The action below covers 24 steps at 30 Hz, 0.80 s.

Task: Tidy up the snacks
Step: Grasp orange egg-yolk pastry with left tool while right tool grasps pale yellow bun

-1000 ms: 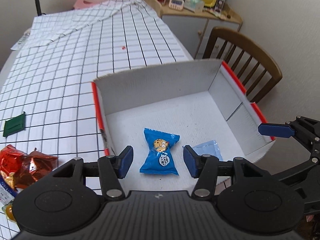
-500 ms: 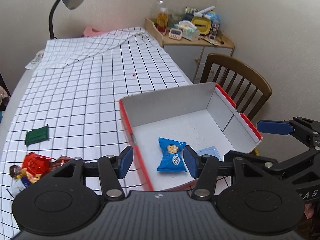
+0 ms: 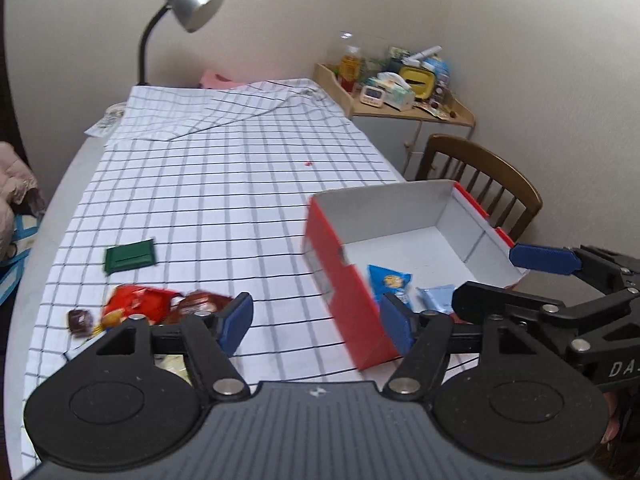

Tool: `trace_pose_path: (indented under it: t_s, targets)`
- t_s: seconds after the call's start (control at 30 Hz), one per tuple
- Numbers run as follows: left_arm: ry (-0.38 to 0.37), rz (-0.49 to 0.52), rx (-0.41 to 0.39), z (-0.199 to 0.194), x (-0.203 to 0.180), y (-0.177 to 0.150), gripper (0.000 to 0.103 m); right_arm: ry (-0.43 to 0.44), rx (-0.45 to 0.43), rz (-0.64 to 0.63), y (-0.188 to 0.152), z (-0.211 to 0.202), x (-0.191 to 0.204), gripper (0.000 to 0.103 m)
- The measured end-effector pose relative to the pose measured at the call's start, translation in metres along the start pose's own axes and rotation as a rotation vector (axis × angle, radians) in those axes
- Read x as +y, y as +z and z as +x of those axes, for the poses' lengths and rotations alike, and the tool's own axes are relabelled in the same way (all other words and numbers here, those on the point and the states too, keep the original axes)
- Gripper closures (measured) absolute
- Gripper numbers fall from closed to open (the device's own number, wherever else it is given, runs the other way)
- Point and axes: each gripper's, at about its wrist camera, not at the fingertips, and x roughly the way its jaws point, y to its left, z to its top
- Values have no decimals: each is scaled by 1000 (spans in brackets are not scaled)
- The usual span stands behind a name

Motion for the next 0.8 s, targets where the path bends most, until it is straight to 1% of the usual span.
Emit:
trace_pose_path:
  t_s: [0.07, 0.17, 0.2, 0.23, 0.3, 0.37, 0.5, 0.67, 0.73, 0.8]
  targets:
    - [8, -13, -12, -7, 15, -6, 30, 10, -9, 3, -4, 3, 12, 0]
    - [49, -40, -50, -18, 37, -16, 29, 29, -13, 5, -9, 9, 31, 0]
    - [58, -51, -68, -22, 45, -19, 23, 32, -14, 6, -11, 12, 36, 0]
    - [61, -63, -83, -27, 53, -22, 20, 33, -13, 6, -13, 15, 43, 0]
    - [73, -84, -112, -35, 69, -29, 19, 37, -9, 7, -17, 22, 55, 0]
    - [84, -93, -114, -39, 84, -32, 19, 38, 3, 4, -21, 31, 65, 0]
    - [100, -113, -90, -39, 113, -41, 19, 32, 33, 6, -28, 49, 82, 0]
    - [122, -153, -28, -30, 148, -55, 19, 35, 59, -20, -37, 70, 99, 0]
    - [133, -156, 8, -22, 159, -61, 19, 34, 75, -33, -42, 80, 105, 0]
    - [144, -161, 65, -10, 170, -68, 19, 36, 99, -36, -47, 90, 109, 0]
